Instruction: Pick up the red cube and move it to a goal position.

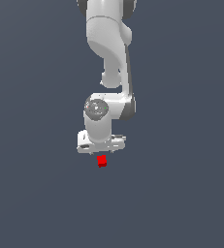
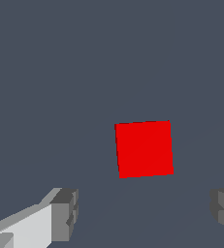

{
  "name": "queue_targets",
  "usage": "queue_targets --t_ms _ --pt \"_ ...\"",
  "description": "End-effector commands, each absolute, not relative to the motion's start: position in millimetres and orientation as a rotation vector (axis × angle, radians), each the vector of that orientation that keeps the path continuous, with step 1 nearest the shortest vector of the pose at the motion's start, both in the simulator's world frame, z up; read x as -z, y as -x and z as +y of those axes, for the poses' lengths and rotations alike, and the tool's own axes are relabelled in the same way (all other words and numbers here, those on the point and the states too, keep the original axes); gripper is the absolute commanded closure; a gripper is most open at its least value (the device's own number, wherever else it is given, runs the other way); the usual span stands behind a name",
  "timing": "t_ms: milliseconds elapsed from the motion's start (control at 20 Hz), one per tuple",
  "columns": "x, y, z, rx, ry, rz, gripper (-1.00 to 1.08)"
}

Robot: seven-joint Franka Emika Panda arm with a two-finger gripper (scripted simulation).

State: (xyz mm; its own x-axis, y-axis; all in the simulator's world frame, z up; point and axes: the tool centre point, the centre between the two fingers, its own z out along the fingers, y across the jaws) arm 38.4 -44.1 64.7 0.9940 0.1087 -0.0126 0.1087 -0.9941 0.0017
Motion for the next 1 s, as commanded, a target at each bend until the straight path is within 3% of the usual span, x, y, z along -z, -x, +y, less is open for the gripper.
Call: queue_targets --t_ms 0,700,750,950 --pt "-50.0 -46.8 -44.9 0.012 -3.133 0.208 -0.92" --pt "-20.0 -65.9 -45.7 0.0 -3.129 0.286 -0.92" --pt "-20.0 -65.9 -45.7 0.0 -3.129 0.286 1.08" --pt "-20.0 -65.9 -45.7 0.0 -3.129 0.286 1.08"
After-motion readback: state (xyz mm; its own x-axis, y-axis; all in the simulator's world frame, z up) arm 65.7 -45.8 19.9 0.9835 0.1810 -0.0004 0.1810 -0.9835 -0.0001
